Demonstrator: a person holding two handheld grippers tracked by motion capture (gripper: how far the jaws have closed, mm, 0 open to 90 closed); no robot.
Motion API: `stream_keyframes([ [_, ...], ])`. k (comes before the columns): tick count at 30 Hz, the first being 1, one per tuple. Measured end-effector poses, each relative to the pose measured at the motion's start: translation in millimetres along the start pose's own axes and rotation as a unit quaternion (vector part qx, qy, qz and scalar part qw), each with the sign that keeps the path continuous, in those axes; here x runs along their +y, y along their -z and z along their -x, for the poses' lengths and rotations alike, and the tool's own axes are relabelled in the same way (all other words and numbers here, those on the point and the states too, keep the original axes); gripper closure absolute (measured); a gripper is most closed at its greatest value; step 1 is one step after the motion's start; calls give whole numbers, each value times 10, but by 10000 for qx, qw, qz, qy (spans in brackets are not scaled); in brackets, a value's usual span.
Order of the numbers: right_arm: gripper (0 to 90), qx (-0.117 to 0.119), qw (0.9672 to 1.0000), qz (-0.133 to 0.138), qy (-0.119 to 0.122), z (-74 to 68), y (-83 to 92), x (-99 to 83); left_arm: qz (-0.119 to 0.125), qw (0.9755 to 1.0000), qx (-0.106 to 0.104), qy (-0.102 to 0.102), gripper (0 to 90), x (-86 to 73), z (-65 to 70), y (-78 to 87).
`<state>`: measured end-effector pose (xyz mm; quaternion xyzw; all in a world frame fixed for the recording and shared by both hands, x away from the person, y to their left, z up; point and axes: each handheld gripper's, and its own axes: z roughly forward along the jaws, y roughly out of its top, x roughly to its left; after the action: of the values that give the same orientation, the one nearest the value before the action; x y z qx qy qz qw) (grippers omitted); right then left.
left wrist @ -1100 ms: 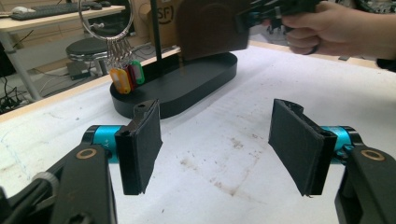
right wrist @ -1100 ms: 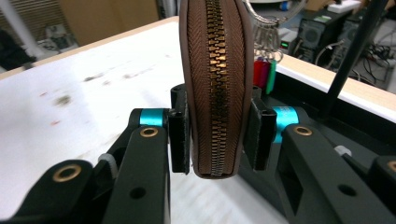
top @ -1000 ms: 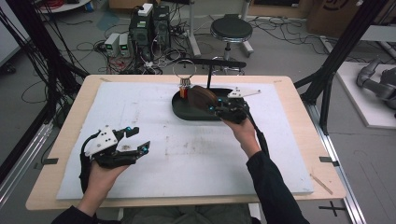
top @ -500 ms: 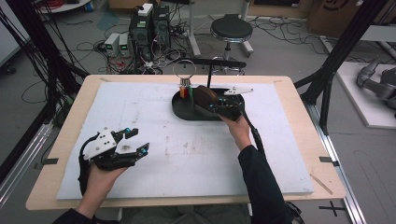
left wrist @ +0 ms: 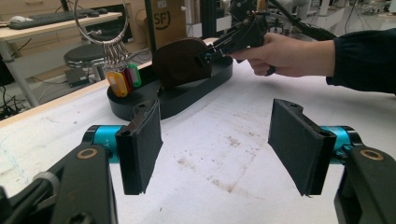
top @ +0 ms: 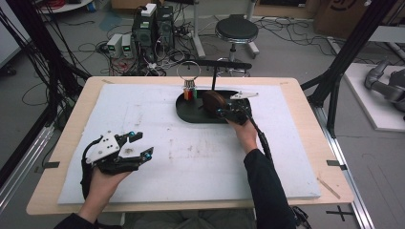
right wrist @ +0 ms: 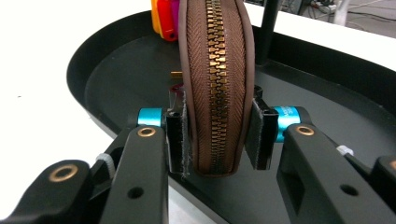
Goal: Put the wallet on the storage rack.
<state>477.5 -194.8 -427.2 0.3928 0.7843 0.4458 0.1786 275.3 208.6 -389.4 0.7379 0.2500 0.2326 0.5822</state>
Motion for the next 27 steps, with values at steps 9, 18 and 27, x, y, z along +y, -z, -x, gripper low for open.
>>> stream_keyframes([
  [9,524,-278,9990,-300,-158,70,5,-59,-8,10000,-67,15,346,-4,12,-12],
  [18,511,-507,9981,-328,-124,91,94,-31,-54,10000,-76,-34,349,0,39,-36],
  [27,413,-819,9956,-393,-225,136,228,-28,-139,9999,-77,22,354,2,14,-49],
])
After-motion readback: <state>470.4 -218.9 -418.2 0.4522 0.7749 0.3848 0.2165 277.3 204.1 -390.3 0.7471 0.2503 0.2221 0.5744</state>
